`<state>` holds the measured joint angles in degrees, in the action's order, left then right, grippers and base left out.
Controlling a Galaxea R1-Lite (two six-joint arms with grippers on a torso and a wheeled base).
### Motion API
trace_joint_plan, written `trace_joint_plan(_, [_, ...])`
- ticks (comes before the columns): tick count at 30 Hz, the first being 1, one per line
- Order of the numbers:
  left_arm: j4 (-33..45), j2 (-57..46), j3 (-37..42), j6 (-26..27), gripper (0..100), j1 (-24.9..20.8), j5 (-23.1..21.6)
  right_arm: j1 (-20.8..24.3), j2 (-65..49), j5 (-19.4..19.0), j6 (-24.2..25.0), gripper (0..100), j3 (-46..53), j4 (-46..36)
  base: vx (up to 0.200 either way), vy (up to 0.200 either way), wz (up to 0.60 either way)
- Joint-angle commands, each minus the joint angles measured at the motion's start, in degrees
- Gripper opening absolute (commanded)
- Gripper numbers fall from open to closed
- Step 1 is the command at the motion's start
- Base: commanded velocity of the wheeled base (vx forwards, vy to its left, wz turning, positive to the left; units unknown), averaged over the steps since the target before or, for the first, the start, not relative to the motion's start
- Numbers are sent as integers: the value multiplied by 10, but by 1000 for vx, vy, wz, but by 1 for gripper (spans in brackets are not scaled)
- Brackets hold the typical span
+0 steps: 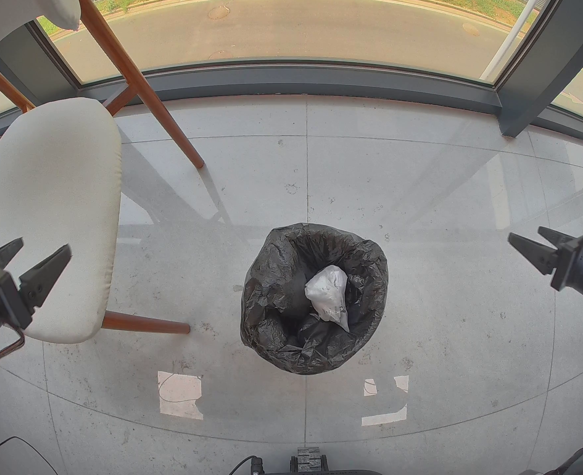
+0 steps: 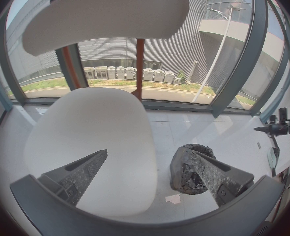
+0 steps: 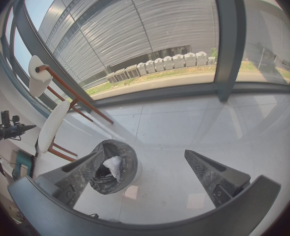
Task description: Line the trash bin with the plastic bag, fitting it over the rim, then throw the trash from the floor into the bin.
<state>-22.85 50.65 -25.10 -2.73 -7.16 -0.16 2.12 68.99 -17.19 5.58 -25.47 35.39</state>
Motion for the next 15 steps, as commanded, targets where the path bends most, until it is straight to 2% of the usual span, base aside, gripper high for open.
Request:
trace_joint_plan(1, [20,-226,125,-24,100,36,36,-45,-260,22,-27,100,124,-2,0,0,0])
trace_joint_plan(3, [24,-257,138,-25,100,36,34,-52,-295,27,-43,100,148,-2,0,0,0])
trace_joint_plan(4, [46,-311,153,-25,100,35,32,-68,-354,31,-62,100,201,-2,0,0,0])
trace_joint_plan(6, [90,-367,159,-25,100,35,31,-75,-424,31,-65,100,255,-3,0,0,0])
trace_joint_plan(7, [122,-398,160,-25,100,35,30,-76,-463,32,-62,100,255,-25,0,0,0])
trace_joint_plan(8, [122,-398,160,-25,100,35,30,-76,-463,32,-62,100,255,-25,0,0,0])
trace_joint_plan(9, [196,-456,160,-25,100,35,16,-77,-524,32,-60,100,253,-108,0,0,0])
trace_joint_plan(10, [232,-481,166,-24,100,36,6,-77,-556,31,-60,100,252,-155,0,0,0])
trace_joint_plan(12, [240,-488,183,-25,100,42,-1,-72,-634,30,-67,100,254,-235,0,0,0])
trace_joint_plan(13, [236,-488,185,-25,100,43,-2,-71,-642,31,-72,100,254,-248,0,0,0])
trace_joint_plan(14, [221,-502,211,-22,100,62,-14,-70,-653,41,-92,100,255,-299,0,0,0])
trace_joint_plan(15, [220,-507,233,-17,100,66,-22,-70,-646,58,-95,100,254,-299,0,0,0])
